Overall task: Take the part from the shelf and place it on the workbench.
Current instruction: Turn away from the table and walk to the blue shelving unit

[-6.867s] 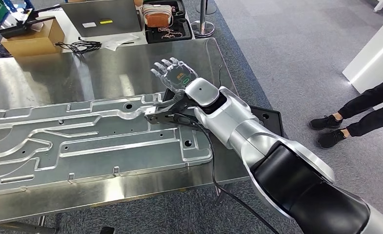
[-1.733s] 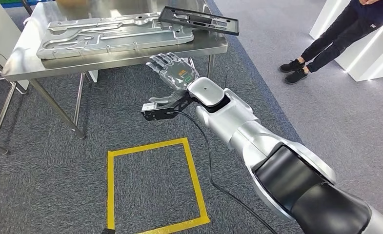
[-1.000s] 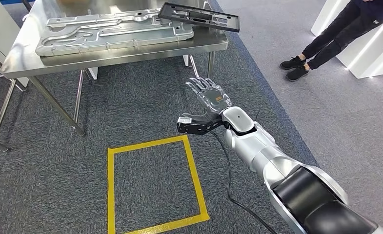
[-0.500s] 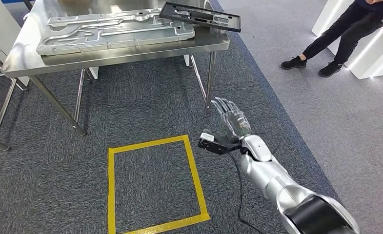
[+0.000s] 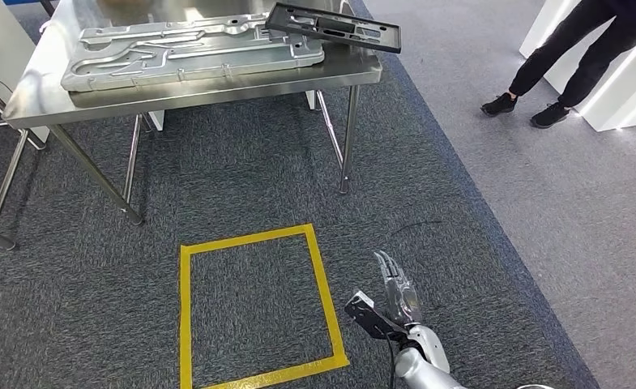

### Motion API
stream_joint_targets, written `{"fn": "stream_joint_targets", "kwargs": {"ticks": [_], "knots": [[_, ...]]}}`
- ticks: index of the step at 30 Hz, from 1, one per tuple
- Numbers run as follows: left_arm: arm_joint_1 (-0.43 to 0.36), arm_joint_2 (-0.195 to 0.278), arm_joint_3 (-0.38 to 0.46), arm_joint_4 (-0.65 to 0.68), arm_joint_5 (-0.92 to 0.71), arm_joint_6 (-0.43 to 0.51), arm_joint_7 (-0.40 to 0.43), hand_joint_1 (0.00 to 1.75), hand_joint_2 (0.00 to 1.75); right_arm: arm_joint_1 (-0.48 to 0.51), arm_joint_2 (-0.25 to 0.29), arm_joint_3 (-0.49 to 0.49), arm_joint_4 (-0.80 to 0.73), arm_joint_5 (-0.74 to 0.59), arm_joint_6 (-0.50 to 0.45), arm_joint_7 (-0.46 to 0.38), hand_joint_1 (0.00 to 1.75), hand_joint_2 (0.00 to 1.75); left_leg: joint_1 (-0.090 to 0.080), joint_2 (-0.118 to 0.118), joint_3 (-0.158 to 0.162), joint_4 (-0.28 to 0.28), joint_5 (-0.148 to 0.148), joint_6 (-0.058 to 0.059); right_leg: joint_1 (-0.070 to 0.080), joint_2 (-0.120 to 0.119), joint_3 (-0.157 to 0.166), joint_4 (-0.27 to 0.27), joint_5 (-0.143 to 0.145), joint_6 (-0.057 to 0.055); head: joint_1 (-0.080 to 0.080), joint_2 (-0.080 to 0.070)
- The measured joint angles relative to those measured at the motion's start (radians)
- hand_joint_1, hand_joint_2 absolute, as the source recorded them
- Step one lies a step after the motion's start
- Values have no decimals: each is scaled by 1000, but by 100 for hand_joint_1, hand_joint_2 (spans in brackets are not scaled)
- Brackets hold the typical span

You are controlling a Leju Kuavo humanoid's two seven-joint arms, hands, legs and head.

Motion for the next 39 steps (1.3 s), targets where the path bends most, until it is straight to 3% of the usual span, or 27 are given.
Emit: {"fn": "stream_joint_targets", "kwargs": {"ticks": [3,9,15,19,23,29,30,33,34,39], "knots": [[0,1,0,0,-6,22,15,0,175,20,33,-39,26,-35,33,-26,0,0,0,0,0,0,0,0,0,0,0,0,0,0,0,0],[-1,3,1,0,-17,68,28,0,175,33,79,-74,86,-64,121,-11,0,0,0,0,0,0,0,0,0,0,0,0,0,0,0,0],[-1,5,2,0,-41,150,19,0,175,67,115,-80,168,-46,208,110,0,0,0,0,0,0,-1,0,-1,0,0,0,0,0,0,0],[-2,5,0,0,-75,161,21,0,0,103,124,-90,212,-81,309,183,0,0,0,0,0,0,-1,0,-1,0,0,0,-1,1,0,0],[-1,5,-9,0,-108,132,59,0,0,130,125,-107,241,-85,409,249,0,0,0,0,0,0,-1,0,-1,0,0,0,-1,1,0,0],[0,5,-14,0,-110,92,70,0,0,141,125,-107,259,-59,444,263,0,0,0,0,0,0,-1,0,-1,0,0,0,-1,1,0,0],[0,5,-14,0,-110,91,71,0,44,141,125,-107,261,-57,445,264,0,0,0,0,0,0,-1,0,-1,0,0,0,-1,1,0,0],[0,5,-14,0,-104,92,104,0,175,141,125,-107,264,-49,441,283,0,131,0,0,0,0,-1,0,-1,0,0,0,-1,1,0,0],[0,5,-14,0,-100,93,122,0,175,141,125,-107,266,-47,436,297,0,175,0,0,0,0,-1,0,-1,0,0,0,-1,1,0,0],[0,5,-13,0,-95,95,153,0,175,141,122,-107,269,-48,415,357,0,175,0,0,0,0,-1,0,-1,0,0,0,-1,1,0,0]]}}
